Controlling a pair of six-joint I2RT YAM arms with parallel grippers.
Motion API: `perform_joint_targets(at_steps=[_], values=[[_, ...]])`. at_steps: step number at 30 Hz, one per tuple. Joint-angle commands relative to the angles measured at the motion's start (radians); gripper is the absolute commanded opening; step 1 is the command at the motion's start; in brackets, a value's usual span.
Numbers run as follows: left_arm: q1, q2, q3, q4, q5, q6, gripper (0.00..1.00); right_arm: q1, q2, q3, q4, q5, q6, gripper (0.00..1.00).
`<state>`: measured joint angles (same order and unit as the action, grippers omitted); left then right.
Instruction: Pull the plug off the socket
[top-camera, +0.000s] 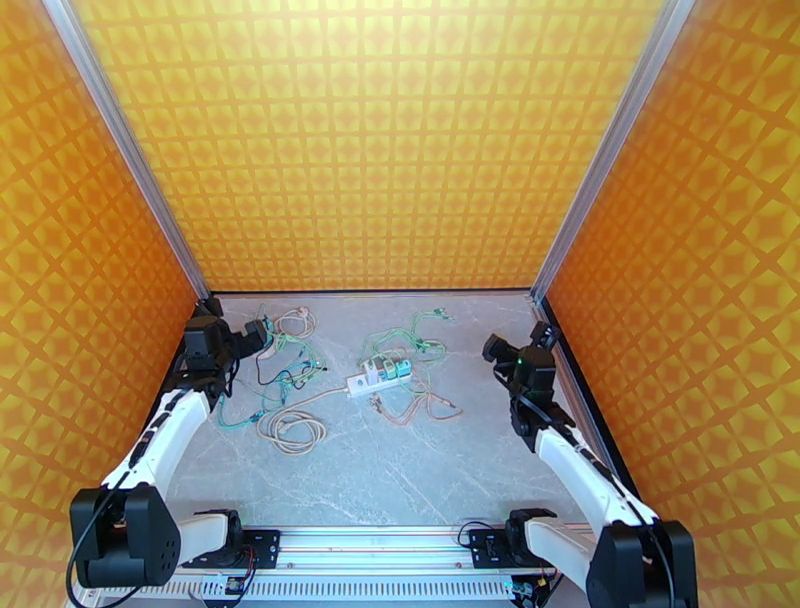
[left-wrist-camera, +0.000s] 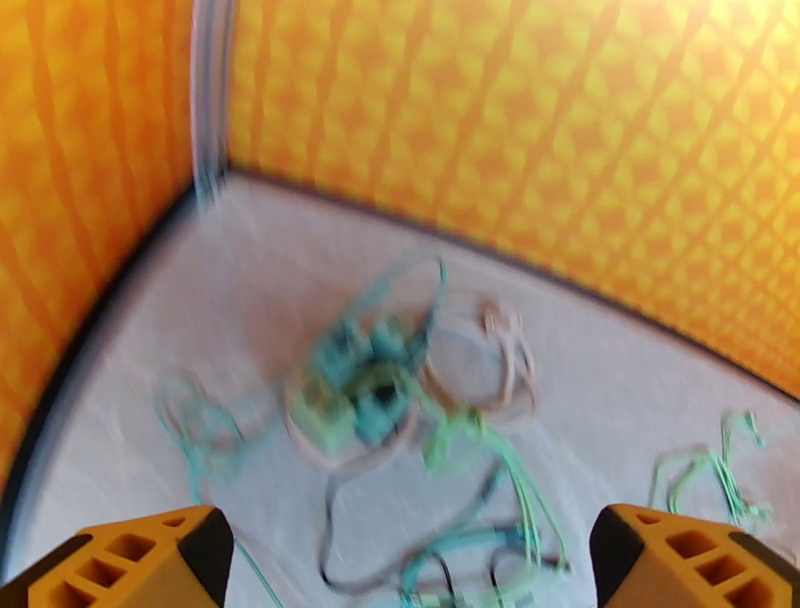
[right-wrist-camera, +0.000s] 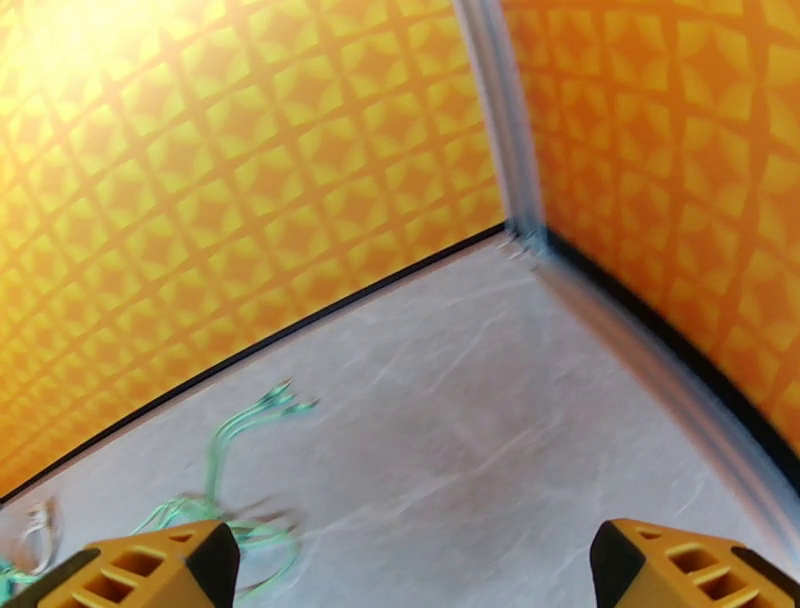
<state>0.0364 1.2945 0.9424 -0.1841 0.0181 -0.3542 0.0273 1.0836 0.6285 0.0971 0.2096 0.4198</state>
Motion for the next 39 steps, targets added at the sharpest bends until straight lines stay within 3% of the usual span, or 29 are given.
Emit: perform_joint_targets(at_steps=[1,3,6,10,13,18,23,27,33,39], values=[[-0.056,0.022,0.004,-0.069,0.095,-0.056,0.99,-0.001,-0.012,0.022,-0.111,-0.224,0.082,0.86],[-0.114,0.041,-0.002,-0.055,0.096,-0.045,0.99,0.006,0.003,0.024,-0.115,-0.313,0.118,0.75],[-0.198,0.091,0.009,-0.047,0.096,-0.05,0.99,0.046,0.029,0.039,-0.172,-0.343,0.138,0.68],[-0.301,0.164,0.033,-0.016,0.099,-0.048,0.97,0.131,0.031,0.001,-0.151,-0.358,0.188,0.43],[-0.353,0.253,0.082,-0.017,0.146,-0.046,0.83,0.224,0.044,-0.017,-0.154,-0.319,0.213,0.27],[-0.41,0.421,0.191,-0.05,0.204,-0.054,0.58,0.378,0.145,-0.037,-0.09,-0.298,0.271,0.14],[-0.444,0.548,0.281,-0.088,0.221,-0.028,0.45,0.489,0.305,-0.001,-0.01,-0.269,0.312,0.11],[-0.456,0.63,0.334,-0.115,0.251,-0.022,0.37,0.503,0.451,0.053,0.025,-0.28,0.336,0.07],[-0.491,0.661,0.33,-0.145,0.256,-0.021,0.32,0.503,0.568,0.15,-0.052,-0.223,0.293,0.04],[-0.532,0.577,0.201,-0.098,0.261,-0.069,0.34,0.447,0.6,0.172,-0.126,-0.139,0.235,0.03]])
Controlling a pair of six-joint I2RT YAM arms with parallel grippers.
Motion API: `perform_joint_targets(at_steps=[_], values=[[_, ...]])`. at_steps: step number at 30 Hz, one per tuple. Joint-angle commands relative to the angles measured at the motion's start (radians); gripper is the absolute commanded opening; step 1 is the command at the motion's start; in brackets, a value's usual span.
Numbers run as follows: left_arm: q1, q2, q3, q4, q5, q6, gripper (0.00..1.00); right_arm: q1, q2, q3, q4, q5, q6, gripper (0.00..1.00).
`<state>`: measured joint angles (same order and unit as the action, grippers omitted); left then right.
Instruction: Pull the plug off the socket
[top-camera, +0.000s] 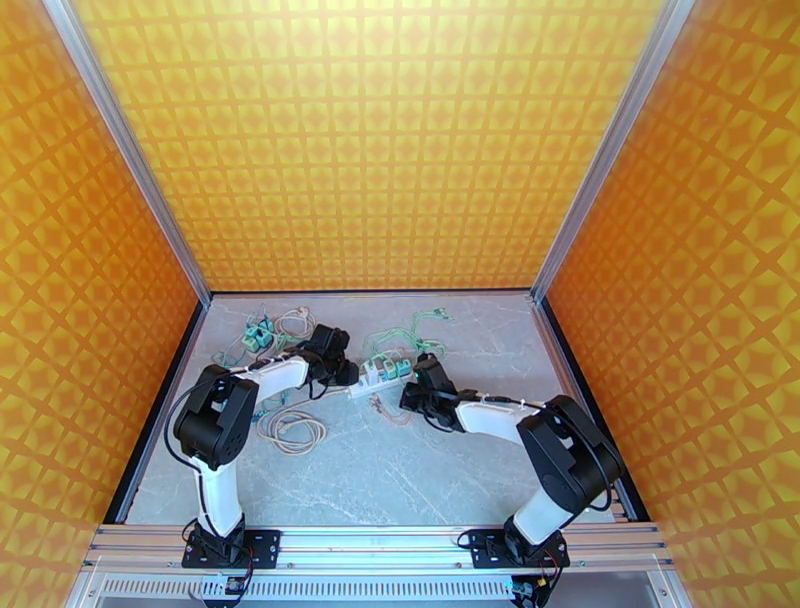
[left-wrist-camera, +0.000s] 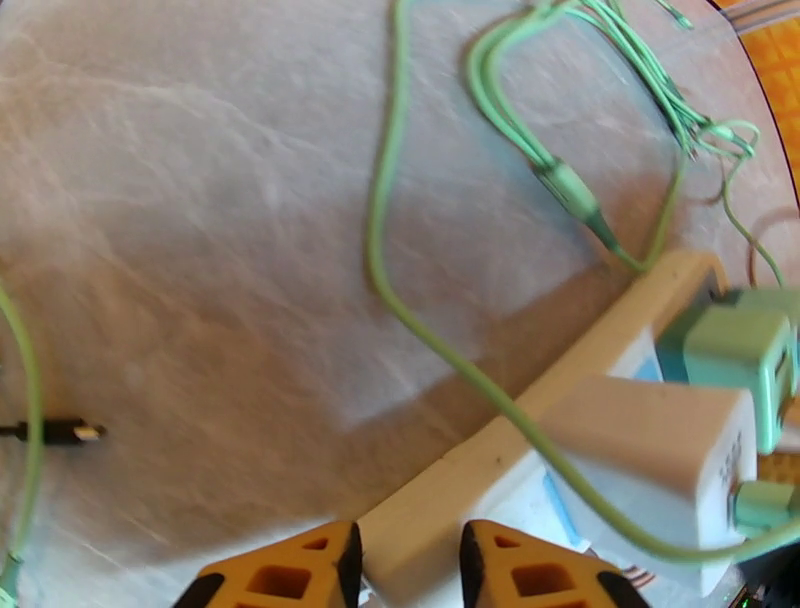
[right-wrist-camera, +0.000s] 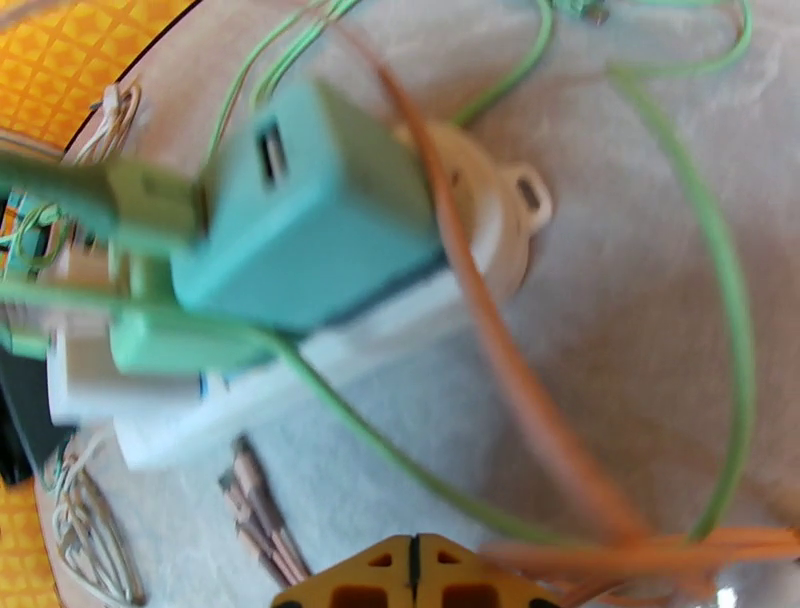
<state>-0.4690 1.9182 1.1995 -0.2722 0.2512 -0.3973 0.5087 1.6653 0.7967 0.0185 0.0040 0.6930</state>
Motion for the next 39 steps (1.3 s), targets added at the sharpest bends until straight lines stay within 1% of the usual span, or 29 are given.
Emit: perform_joint_targets(at_steps=[1,4,8,11,13,16,18,21,23,25,26,27,31,36,39], values=[[-0.035,-0.051,-0.067,-0.012,0.028,-0.035,0.34,-0.053,0.022,0.0,-0.039,0.058,-0.046,0.03],[-0.065,-0.076,-0.101,-0.007,0.028,-0.071,0.34,-0.091,0.043,0.018,-0.063,0.055,-0.087,0.03],[-0.115,-0.131,-0.148,0.025,0.028,-0.125,0.4,-0.129,0.072,0.064,-0.108,0.076,-0.15,0.03],[-0.124,-0.179,-0.174,0.019,0.012,-0.144,0.45,-0.142,0.081,0.101,-0.141,0.069,-0.184,0.03],[-0.124,-0.227,-0.187,-0.004,-0.018,-0.137,0.46,-0.142,0.066,0.114,-0.147,0.047,-0.197,0.04],[-0.123,-0.313,-0.189,-0.065,-0.072,-0.106,0.51,-0.142,0.033,0.124,-0.155,0.013,-0.199,0.07],[-0.123,-0.365,-0.193,-0.09,-0.097,-0.083,0.52,-0.141,0.006,0.125,-0.163,-0.005,-0.191,0.07],[-0.131,-0.427,-0.207,-0.088,-0.099,-0.051,0.52,-0.142,-0.04,0.103,-0.156,-0.026,-0.162,0.08],[-0.153,-0.441,-0.212,-0.074,-0.099,-0.013,0.51,-0.141,-0.074,0.084,-0.149,-0.037,-0.142,0.08],[-0.18,-0.429,-0.203,-0.058,-0.099,0.011,0.51,-0.142,-0.103,0.07,-0.152,-0.041,-0.131,0.09],[-0.183,-0.41,-0.19,-0.059,-0.099,0.022,0.51,-0.142,-0.118,0.063,-0.153,-0.042,-0.126,0.09],[-0.215,-0.392,-0.176,-0.065,-0.099,0.031,0.51,-0.142,-0.13,0.057,-0.154,-0.044,-0.12,0.1],[-0.263,-0.302,-0.103,-0.092,-0.099,0.056,0.53,-0.141,-0.168,0.041,-0.159,-0.046,-0.109,0.11],[-0.268,-0.211,-0.05,-0.082,-0.099,0.071,0.56,-0.141,-0.201,0.025,-0.169,-0.038,-0.096,0.11],[-0.26,-0.158,-0.01,-0.091,-0.101,0.084,0.61,-0.141,-0.226,0.005,-0.171,-0.035,-0.092,0.11]])
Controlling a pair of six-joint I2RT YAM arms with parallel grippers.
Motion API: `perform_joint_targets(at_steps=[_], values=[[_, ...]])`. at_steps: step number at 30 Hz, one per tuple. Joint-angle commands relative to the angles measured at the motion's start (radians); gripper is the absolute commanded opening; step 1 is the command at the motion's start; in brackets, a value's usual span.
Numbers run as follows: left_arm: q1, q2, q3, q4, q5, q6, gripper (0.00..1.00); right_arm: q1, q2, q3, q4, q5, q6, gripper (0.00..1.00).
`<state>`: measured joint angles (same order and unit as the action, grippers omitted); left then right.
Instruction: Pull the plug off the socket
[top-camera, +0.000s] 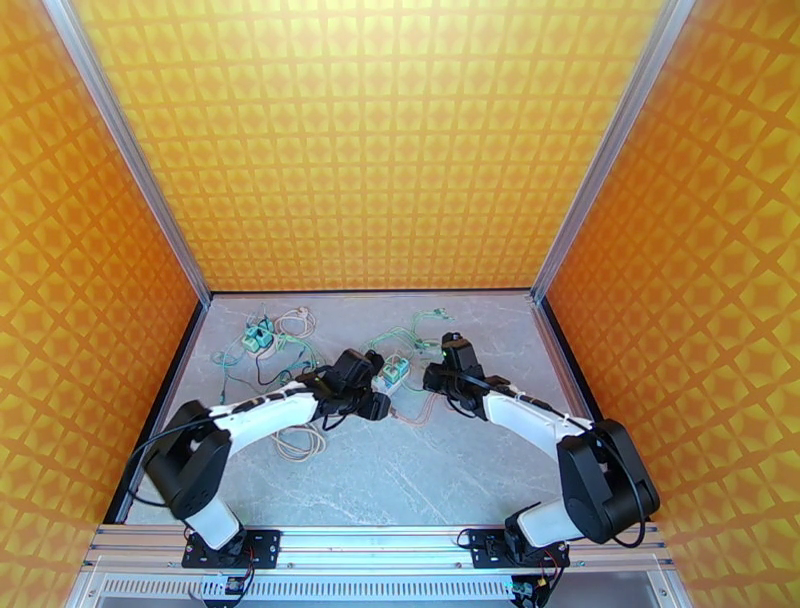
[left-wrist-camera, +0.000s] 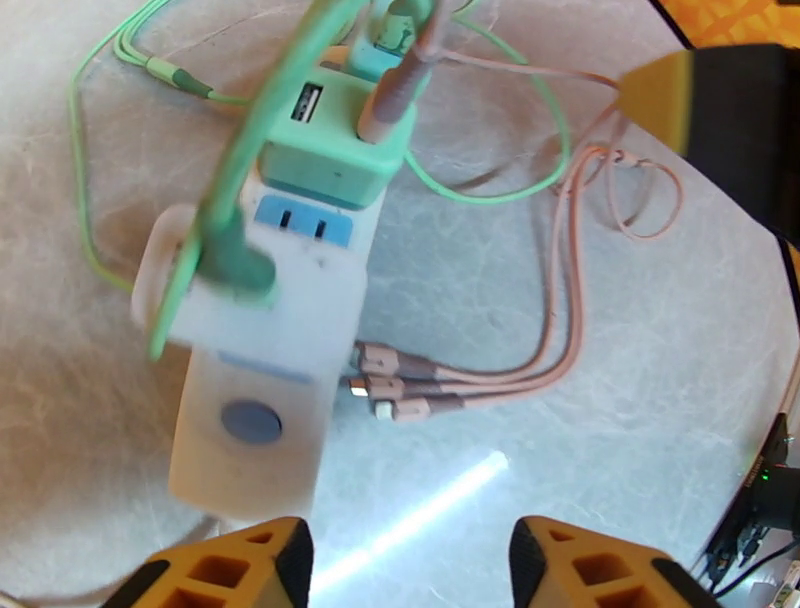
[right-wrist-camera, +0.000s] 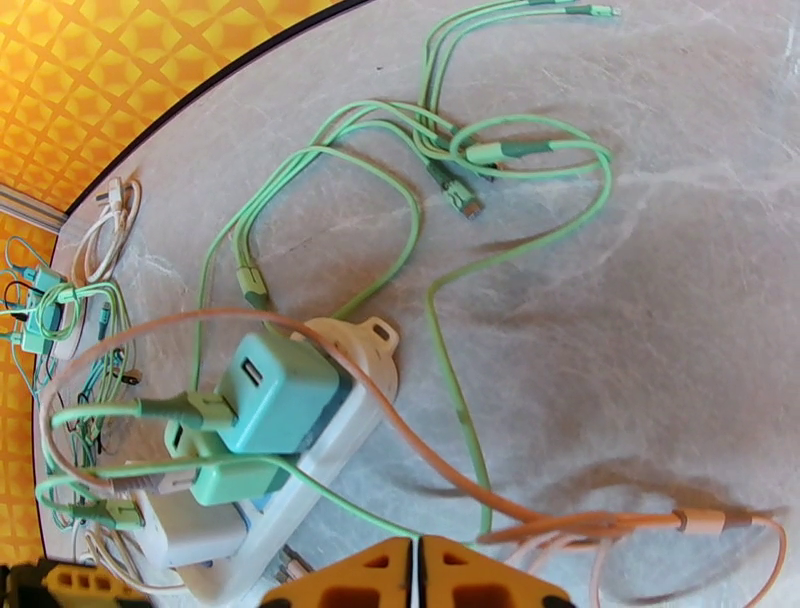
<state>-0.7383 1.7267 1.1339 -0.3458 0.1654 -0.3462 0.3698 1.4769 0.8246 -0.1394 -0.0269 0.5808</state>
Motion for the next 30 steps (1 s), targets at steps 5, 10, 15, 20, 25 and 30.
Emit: perform_joint_targets(at_steps=[5,10,15,20,25,30], values=[[0.031,0.091,0.097,-0.012,-0.019,0.042,0.65,-0.003,-0.071,-0.058,-0.028,0.013,0.019,0.12],[0.051,0.127,0.143,-0.029,-0.053,0.056,0.74,-0.003,-0.084,-0.076,-0.032,0.015,0.025,0.12],[0.065,0.161,0.191,-0.051,-0.061,0.098,0.76,-0.003,-0.09,-0.074,-0.038,0.019,0.021,0.12],[0.074,0.197,0.227,-0.056,-0.067,0.123,0.75,-0.003,-0.086,-0.061,-0.05,0.019,0.009,0.13],[0.073,0.224,0.267,-0.081,-0.101,0.151,0.76,-0.003,-0.078,-0.048,-0.058,0.016,0.0,0.13],[0.073,0.253,0.3,-0.103,-0.107,0.176,0.76,-0.003,-0.07,-0.044,-0.057,0.016,-0.004,0.13]])
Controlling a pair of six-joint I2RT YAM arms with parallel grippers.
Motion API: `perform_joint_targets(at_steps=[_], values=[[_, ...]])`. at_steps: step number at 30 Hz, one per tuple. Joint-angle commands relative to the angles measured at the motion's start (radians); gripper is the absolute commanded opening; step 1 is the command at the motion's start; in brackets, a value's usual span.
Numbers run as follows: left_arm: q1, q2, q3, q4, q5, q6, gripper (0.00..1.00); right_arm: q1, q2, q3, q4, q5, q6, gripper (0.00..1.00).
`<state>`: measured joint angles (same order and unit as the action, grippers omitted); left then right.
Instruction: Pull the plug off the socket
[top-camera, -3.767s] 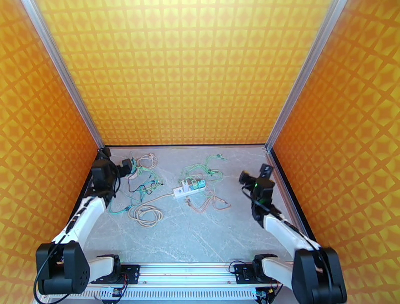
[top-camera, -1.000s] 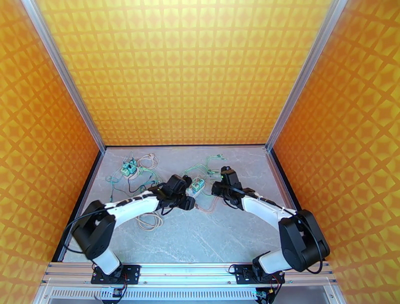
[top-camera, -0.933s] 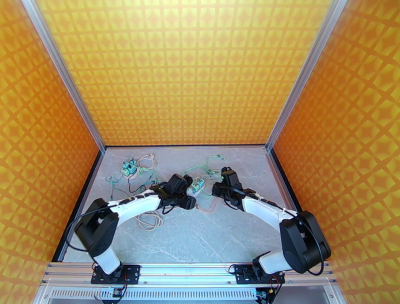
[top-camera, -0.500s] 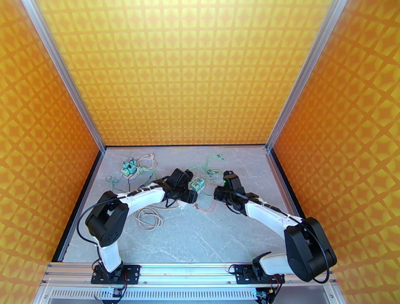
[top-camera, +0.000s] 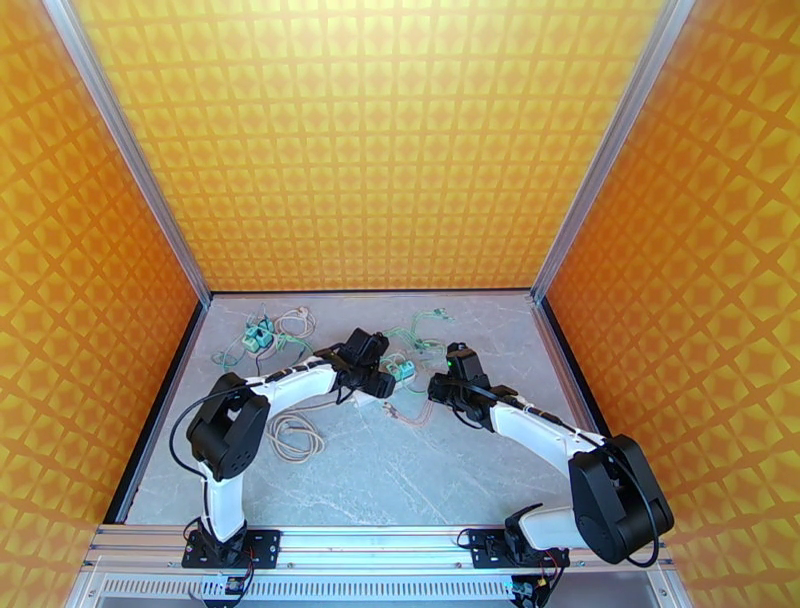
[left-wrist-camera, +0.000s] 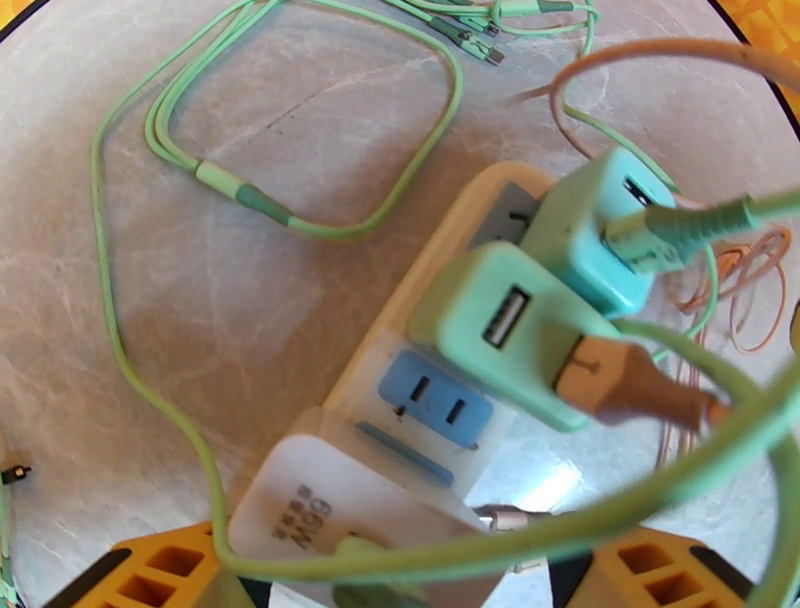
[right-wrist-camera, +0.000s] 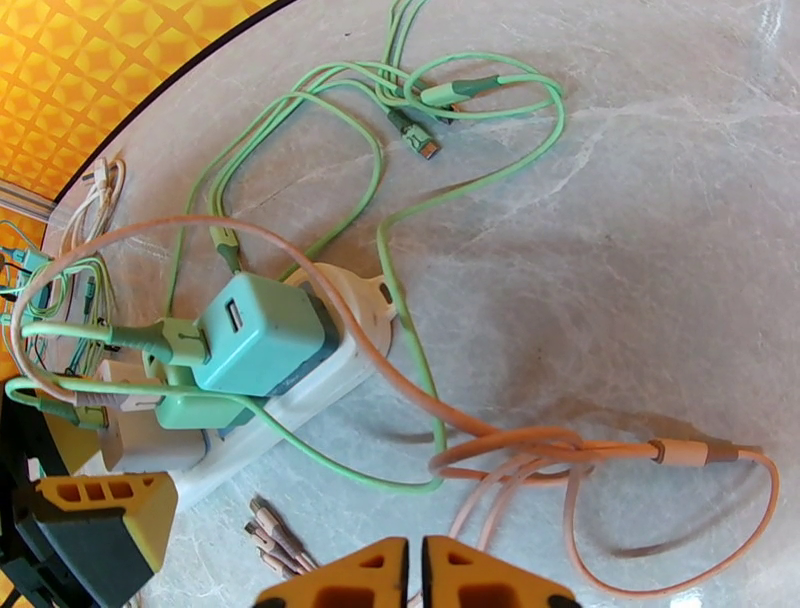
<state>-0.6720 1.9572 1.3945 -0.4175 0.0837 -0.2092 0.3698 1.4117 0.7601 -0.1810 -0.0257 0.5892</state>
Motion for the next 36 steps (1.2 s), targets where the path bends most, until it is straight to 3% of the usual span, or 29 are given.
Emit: perform_joint_targets(at_steps=[1,9,12,25,31,36], values=[[0.007,0.031,0.049,-0.035,-0.025,0.048,0.76,-0.003,-0.002,0.019,-0.014,0.011,-0.01,0.13],[0.037,0.049,0.091,-0.056,-0.042,0.052,0.77,-0.003,0.047,-0.01,0.043,-0.076,0.006,0.13],[0.044,0.028,0.079,-0.029,-0.001,0.061,0.79,-0.002,0.061,-0.009,0.059,-0.099,0.011,0.13],[0.041,0.076,0.11,-0.11,0.119,0.179,0.69,-0.001,0.089,0.034,0.032,-0.106,-0.018,0.14],[0.028,0.075,0.116,-0.157,0.119,0.206,0.59,-0.001,0.086,0.027,0.035,-0.111,-0.027,0.14],[0.02,0.059,0.124,-0.197,0.119,0.178,0.59,0.0,0.08,0.022,0.03,-0.111,-0.043,0.15]])
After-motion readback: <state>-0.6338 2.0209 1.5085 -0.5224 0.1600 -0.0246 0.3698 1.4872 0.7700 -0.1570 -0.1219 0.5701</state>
